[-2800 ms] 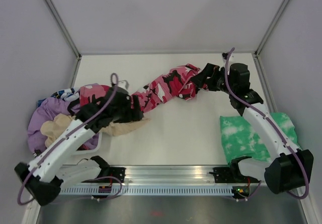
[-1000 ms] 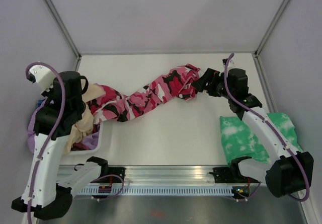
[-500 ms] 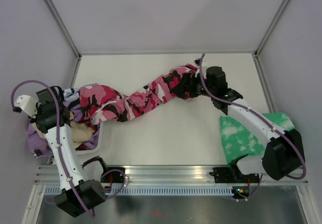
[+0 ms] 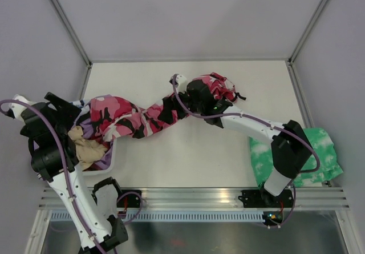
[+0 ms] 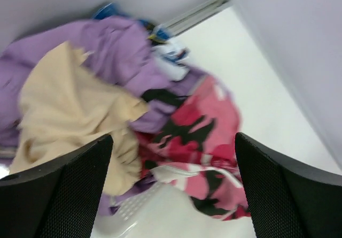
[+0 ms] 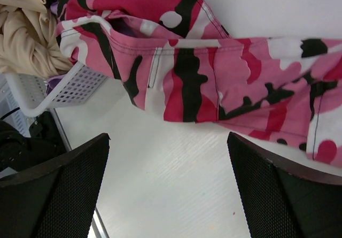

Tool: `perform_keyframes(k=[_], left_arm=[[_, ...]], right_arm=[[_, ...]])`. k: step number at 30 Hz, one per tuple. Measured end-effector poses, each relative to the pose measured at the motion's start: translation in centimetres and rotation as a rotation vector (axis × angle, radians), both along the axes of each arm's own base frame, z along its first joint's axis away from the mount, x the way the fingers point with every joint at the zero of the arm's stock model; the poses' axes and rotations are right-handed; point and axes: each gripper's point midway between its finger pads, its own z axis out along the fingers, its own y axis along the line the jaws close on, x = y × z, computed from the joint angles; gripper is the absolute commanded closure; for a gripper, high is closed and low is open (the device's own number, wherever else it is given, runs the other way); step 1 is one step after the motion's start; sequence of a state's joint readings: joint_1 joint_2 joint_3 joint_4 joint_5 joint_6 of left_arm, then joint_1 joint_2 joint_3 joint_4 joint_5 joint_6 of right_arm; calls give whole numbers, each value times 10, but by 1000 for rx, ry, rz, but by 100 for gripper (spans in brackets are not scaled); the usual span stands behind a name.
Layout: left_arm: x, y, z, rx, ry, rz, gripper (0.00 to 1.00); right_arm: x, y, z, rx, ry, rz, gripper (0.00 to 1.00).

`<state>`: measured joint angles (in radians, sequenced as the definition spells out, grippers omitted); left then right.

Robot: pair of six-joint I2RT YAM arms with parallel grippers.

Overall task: Fold and stack the trousers
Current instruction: Move the trousers to the center of the board

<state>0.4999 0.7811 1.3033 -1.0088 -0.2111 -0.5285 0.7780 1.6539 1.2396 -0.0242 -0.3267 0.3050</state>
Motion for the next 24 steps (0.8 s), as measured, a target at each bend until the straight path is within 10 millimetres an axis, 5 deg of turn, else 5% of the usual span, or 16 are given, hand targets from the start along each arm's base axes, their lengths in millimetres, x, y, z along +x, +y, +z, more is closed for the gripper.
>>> perform_keyframes(k=[2,4,8,14,18,24], left_arm=[[14,-16,27,10,-97,-114,0],[31,-31,32,-11,-144,-232,0],[72,-42,-1,-103,-97,-392,0],[129,-47,-67,-213,57,-522,0],[149,-39,-80,-209,88,-530,0],[188,-21,-88,-202,87,-524,0]], right_arm=[[6,22,2,-9,-41,12,2],[8,47,7,-10,-87,31,2],[6,88,7,3,-148,57,2],[16,102,-37,-40,-122,34,2],[12,110,-62,-50,-115,43,2],[-31,143,-75,-26,-131,130,2]])
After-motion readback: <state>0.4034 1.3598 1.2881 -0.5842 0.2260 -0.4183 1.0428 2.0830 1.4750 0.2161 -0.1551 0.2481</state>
